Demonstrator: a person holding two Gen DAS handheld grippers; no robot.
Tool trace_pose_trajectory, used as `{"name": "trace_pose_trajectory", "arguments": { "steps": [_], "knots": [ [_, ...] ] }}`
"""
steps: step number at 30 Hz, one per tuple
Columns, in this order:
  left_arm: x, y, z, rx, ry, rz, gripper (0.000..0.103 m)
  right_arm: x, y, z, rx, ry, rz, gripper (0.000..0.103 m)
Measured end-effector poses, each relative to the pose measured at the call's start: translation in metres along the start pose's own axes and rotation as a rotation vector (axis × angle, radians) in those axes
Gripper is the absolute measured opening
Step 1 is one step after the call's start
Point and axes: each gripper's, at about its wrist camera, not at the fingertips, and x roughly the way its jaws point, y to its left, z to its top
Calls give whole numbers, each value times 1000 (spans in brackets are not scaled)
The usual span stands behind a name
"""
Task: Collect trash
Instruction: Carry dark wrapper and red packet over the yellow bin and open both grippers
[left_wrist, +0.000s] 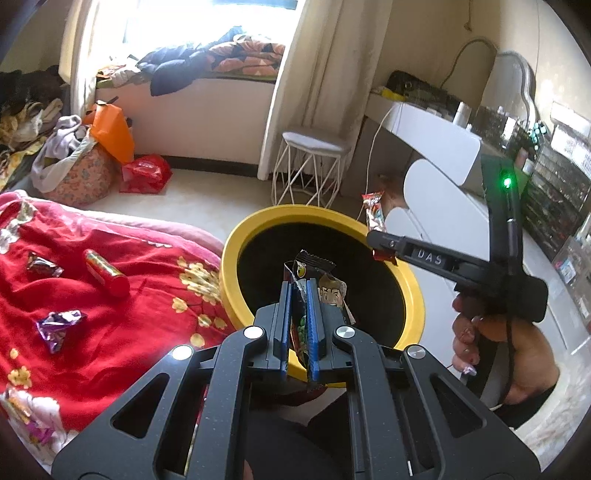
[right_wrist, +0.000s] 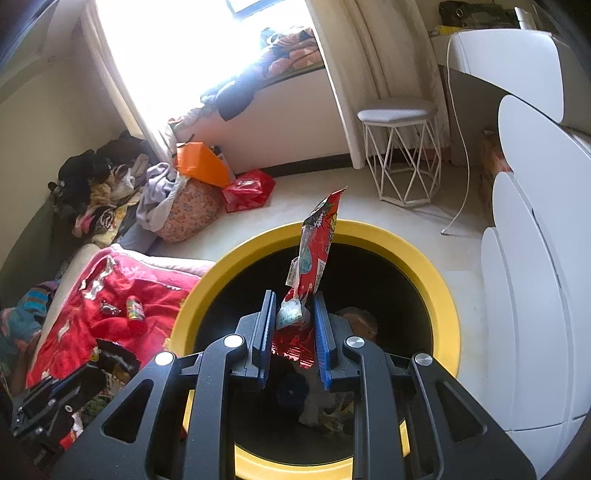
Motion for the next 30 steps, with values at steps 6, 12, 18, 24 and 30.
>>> {"name": "trace_pose_trajectory", "arguments": {
  "steps": [6,12,18,24,30],
  "knots": [
    [15,-3,-2,4,33,3,5,7,-10,-4,6,28,-2,20],
    [29,-7,-4,11,60,-4,5,13,-14,-6,4,56,0,20],
    [41,-8,-4,5,77,-17,5,17,-19,-6,13,71,3,22],
    [46,-8,-3,-7,78,-38,15,19,-22,-4,24,72,11,25],
    [41,-10,-2,-16,60,-47,55,15,-25,-2,36,54,5,45]
  ]
}}
